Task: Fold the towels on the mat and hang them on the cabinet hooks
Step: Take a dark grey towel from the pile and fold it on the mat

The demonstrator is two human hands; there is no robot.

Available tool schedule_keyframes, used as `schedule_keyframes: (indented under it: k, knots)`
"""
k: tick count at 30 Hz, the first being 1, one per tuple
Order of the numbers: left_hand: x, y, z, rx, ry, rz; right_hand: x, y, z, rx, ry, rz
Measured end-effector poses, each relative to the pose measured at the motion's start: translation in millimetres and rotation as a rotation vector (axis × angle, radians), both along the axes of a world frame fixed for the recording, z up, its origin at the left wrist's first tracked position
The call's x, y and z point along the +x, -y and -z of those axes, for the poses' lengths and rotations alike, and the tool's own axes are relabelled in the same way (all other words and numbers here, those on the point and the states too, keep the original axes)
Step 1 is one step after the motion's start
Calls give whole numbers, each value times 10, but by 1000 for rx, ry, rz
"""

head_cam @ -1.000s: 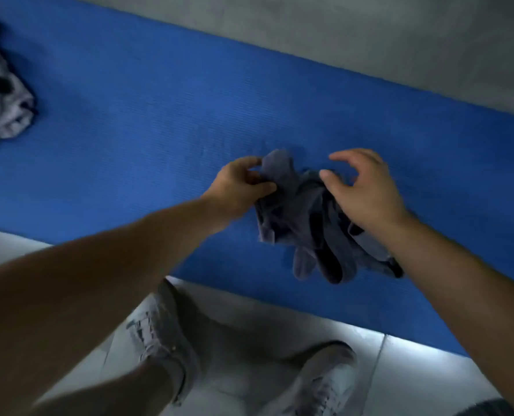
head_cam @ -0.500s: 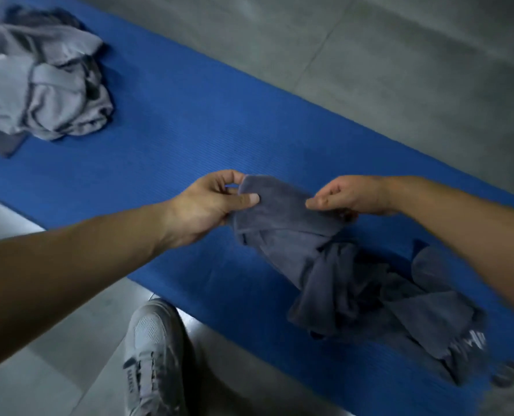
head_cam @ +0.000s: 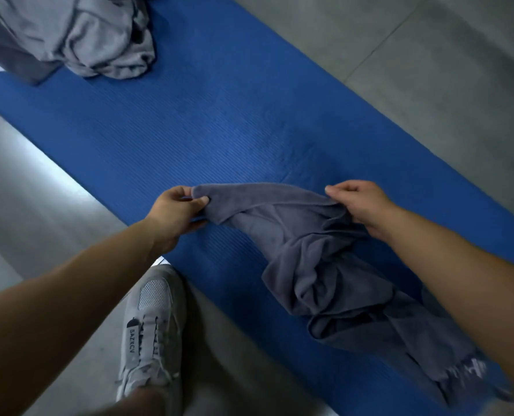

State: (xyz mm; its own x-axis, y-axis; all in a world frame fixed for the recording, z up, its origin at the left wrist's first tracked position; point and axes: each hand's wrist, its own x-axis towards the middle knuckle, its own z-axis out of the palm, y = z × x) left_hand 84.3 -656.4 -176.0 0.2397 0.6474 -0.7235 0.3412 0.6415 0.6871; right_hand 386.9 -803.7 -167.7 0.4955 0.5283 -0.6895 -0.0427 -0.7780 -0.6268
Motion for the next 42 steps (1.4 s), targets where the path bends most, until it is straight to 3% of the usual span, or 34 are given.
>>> schedule_keyframes:
  k: [2,5,8,10,14,17,20,25,30,32,38,42]
  knots:
    - [-46,16,39,-40,6,-3,31,40,172,-86,222,-18]
    - [-45,14,91,-74,3,-18,84,139,229,-121,319,11]
    - [-8,2,110,-90,-20,3,196,176,141,-161,185,116]
    - [4,5,127,-94,-36,6,280,206,77,-295,51,190]
    - [1,7,169,-102,-106,-6,289,342,66,-669,-44,2]
    - [-15,19,180,-156,-86,-30,205,360,94,-696,-100,42]
    - [-51,20,199,-167,1,-87,169,308,125,-543,-176,205]
    - [-78,-24,185,-190,263,-203,267,-12,27,172,-417,784]
    - [-95,-74,116,-190,342,-233,400,-409,-160,389,-554,1000]
    - [-135,-114,44,-172,333,-256,441,-556,-195,396,-529,967]
    - [-287,-226,-9,-118,321,-310,429,-766,-184,241,-223,528]
    - [-289,-215,96,-135,285,-385,251,-806,-105,214,-101,410]
